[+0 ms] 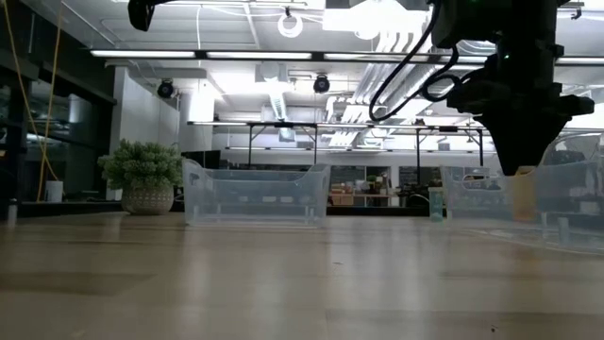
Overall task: Pick and place medicine bottles into bin by pill shape (circle, oval)
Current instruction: Put the top orange tablet bottle into the bottom transparent bin, then put the left blue capsule bottle into the top transparent bin
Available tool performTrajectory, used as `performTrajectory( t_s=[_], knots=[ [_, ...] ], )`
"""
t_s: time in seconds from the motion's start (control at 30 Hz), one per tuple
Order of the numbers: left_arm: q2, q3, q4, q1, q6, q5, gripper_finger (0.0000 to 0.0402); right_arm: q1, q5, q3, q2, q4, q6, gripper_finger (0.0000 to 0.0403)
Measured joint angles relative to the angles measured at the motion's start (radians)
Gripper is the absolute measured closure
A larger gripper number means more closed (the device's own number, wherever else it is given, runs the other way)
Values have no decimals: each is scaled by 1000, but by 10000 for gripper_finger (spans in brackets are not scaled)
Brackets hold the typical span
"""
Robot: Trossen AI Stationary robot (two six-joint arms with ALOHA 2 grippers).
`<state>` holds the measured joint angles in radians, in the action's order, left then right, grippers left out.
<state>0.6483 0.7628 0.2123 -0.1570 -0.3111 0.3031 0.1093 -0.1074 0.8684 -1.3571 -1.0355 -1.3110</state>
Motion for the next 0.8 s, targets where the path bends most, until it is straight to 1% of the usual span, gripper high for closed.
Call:
performTrajectory(
  t_s=[0.13,0.23,0.47,0.57,0.7,0.8],
  knots=[
    [0,0,0,0,0,0,312,0,-1,0,0,1,-37,296],
    [0,0,0,0,0,0,312,0,-1,0,0,0,-49,286],
    [0,0,0,0,0,0,312,0,-2,0,0,-1,-51,224],
    [0,0,0,0,0,0,312,0,-1,0,0,-1,-51,205],
    [0,0,0,0,0,0,312,0,11,8,37,-9,-12,197],
    [0,0,-4,0,8,0,312,0,5,46,104,-25,65,197]
  ],
)
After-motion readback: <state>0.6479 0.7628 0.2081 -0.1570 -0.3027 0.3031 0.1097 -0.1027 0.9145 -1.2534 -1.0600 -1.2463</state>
